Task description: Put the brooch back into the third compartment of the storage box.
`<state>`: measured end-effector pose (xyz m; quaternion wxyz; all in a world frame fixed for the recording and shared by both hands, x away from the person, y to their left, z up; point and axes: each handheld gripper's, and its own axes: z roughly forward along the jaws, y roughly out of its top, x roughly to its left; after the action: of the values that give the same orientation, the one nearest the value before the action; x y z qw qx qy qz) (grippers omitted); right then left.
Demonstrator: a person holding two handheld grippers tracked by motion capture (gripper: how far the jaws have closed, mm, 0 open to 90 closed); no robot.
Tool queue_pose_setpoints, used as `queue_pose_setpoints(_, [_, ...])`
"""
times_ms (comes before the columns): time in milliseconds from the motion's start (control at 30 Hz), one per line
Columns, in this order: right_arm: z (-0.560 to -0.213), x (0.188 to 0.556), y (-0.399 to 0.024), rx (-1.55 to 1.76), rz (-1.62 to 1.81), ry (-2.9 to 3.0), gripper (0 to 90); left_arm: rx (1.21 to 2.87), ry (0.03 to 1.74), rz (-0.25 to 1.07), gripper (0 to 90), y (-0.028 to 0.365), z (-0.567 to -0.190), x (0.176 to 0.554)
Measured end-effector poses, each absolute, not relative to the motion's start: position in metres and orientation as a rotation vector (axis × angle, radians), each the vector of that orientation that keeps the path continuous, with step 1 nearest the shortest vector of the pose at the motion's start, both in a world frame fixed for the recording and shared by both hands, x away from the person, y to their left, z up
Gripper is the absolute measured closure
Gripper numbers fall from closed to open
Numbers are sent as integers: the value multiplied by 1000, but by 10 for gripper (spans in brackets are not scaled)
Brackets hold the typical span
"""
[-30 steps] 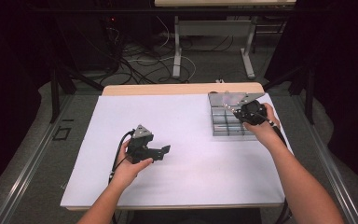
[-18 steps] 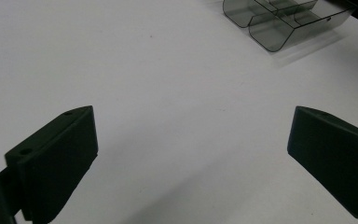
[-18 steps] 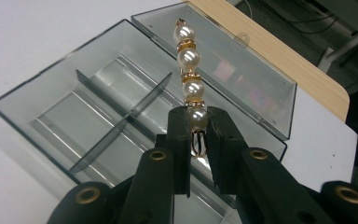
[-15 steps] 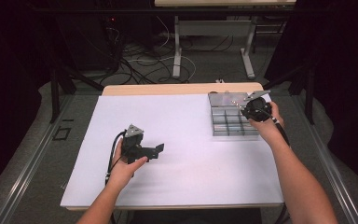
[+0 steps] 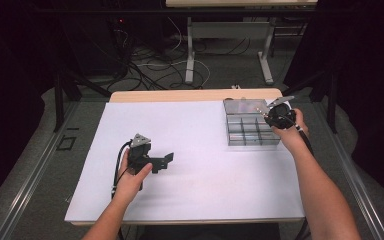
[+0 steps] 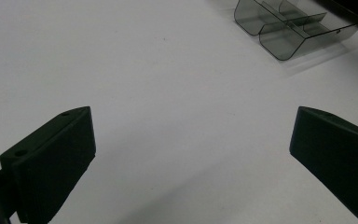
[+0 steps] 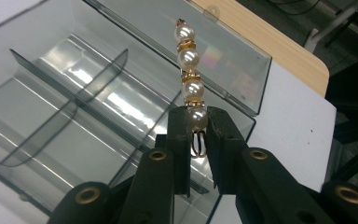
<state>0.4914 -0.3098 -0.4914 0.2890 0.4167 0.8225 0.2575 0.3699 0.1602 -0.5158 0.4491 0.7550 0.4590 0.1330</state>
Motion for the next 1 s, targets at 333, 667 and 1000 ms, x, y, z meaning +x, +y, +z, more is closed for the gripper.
queue_pose_setpoints(333, [-501, 496, -318, 1107, 616, 2236, 800, 1855, 1151, 339, 4, 167, -514, 367])
queue_pose_setpoints(667, [-507, 497, -320, 1130, 582, 2256, 800, 1857, 1163, 348, 4, 168, -515, 366])
queue_pose_setpoints(1000, [-512, 499, -317, 1144, 552, 2279, 798, 1853, 1165, 342, 4, 169, -515, 367])
